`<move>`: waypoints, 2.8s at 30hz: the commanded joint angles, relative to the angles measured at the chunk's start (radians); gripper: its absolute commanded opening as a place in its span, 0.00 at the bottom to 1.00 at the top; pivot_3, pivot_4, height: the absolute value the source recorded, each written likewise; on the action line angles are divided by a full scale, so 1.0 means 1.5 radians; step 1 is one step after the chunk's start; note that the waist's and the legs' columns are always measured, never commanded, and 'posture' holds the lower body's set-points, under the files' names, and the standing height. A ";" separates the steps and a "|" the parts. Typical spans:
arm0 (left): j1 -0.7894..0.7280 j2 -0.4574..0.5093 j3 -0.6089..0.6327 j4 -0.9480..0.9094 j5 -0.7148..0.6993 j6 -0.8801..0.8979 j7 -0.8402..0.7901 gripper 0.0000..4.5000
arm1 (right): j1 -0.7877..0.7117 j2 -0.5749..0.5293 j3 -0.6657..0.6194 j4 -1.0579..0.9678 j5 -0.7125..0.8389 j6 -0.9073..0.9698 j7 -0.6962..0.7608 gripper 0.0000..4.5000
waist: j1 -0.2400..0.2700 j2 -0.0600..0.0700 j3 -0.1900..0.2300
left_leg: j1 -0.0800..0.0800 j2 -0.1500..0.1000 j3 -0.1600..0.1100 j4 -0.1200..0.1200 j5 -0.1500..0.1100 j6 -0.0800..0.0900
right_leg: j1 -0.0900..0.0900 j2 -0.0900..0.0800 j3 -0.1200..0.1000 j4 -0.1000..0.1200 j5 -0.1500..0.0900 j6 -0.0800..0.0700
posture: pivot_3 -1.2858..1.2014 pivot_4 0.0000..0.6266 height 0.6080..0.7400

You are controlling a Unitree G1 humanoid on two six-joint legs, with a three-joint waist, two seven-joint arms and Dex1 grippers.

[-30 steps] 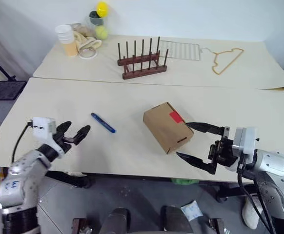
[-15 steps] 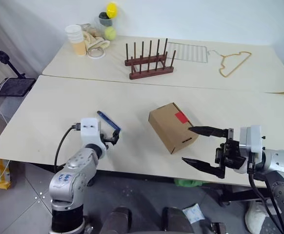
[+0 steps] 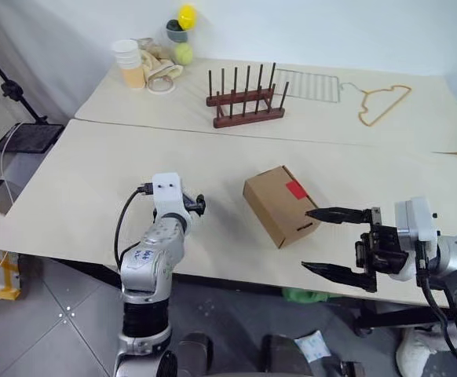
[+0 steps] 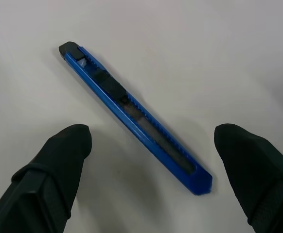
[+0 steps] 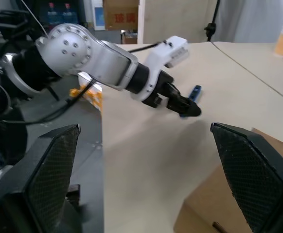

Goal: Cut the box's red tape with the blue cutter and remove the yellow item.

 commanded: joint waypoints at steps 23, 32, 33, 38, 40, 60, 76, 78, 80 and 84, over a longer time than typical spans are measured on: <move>-0.042 -0.044 0.016 0.112 0.104 0.114 0.032 0.74 | -0.064 0.012 -0.033 -0.001 0.062 0.058 -0.037 1.00 | 0.009 0.002 -0.002 | 0.001 0.000 0.000 0.001 0.000 0.000 | 0.001 0.000 0.000 0.001 0.000 0.000 | 0.52 0.24 1.00; -0.034 -0.041 0.041 0.090 0.118 0.132 0.037 0.74 | -0.076 0.011 -0.033 0.002 0.062 0.062 -0.040 1.00 | -0.001 0.002 -0.002 | 0.001 0.001 0.001 0.001 -0.001 -0.001 | 0.001 0.000 0.000 0.000 0.000 0.000 | 0.52 0.24 1.00; -0.035 -0.039 0.048 0.090 0.119 0.133 0.040 0.74 | -0.079 0.011 -0.033 0.004 0.062 0.062 -0.039 1.00 | -0.003 0.003 -0.002 | 0.001 0.001 0.001 0.001 -0.001 -0.001 | 0.001 0.000 0.000 0.000 0.000 0.000 | 0.52 0.24 1.00; -0.035 -0.047 0.089 0.088 0.128 0.144 0.060 0.70 | -0.095 0.011 -0.026 0.013 0.061 0.063 -0.038 1.00 | -0.010 0.004 -0.003 | 0.002 0.001 0.001 0.001 -0.001 -0.001 | 0.001 0.001 0.000 0.000 0.000 0.000 | 0.52 0.24 1.00; -0.034 -0.047 0.095 0.084 0.128 0.149 0.061 0.62 | -0.100 0.012 -0.025 0.016 0.062 0.064 -0.037 1.00 | -0.015 0.005 -0.003 | 0.002 0.001 0.001 0.001 -0.001 -0.001 | 0.001 0.001 0.001 0.000 0.000 0.000 | 0.52 0.24 1.00; -0.032 -0.016 0.136 0.056 0.147 0.167 0.073 0.33 | -0.109 0.035 -0.011 0.026 0.040 0.051 -0.039 1.00 | -0.026 0.006 -0.004 | 0.003 0.010 0.005 0.000 -0.003 -0.004 | 0.000 0.009 0.004 -0.002 0.002 -0.003 | 0.52 0.24 1.00; 0.001 0.003 0.144 0.037 0.139 0.174 0.047 0.11 | -0.108 0.056 0.004 0.017 0.028 0.047 -0.038 1.00 | -0.027 0.009 -0.006 | 0.004 0.012 0.008 0.000 -0.005 -0.005 | 0.000 0.012 0.006 -0.003 0.002 -0.003 | 0.52 0.24 1.00; 0.010 0.028 0.127 0.036 0.121 0.156 0.009 0.11 | -0.106 0.056 0.004 0.016 0.028 0.046 -0.038 1.00 | -0.028 0.010 -0.006 | 0.004 0.013 0.008 0.000 -0.005 -0.005 | 0.000 0.012 0.006 -0.003 0.002 -0.004 | 0.52 0.24 1.00; 0.026 0.077 0.105 0.024 0.090 0.084 -0.069 0.11 | -0.106 0.055 0.000 0.016 0.029 0.047 -0.038 1.00 | -0.031 0.011 -0.007 | 0.005 0.013 0.008 0.000 -0.005 -0.005 | 0.000 0.012 0.007 -0.003 0.002 -0.004 | 0.52 0.24 1.00; 0.068 0.177 0.046 -0.008 0.016 -0.115 -0.272 0.11 | -0.107 0.053 -0.007 0.024 0.026 0.044 -0.034 1.00 | -0.031 0.011 -0.007 | 0.005 0.014 0.008 0.000 -0.005 -0.005 | -0.001 0.012 0.006 -0.003 0.002 -0.005 | 0.52 0.24 1.00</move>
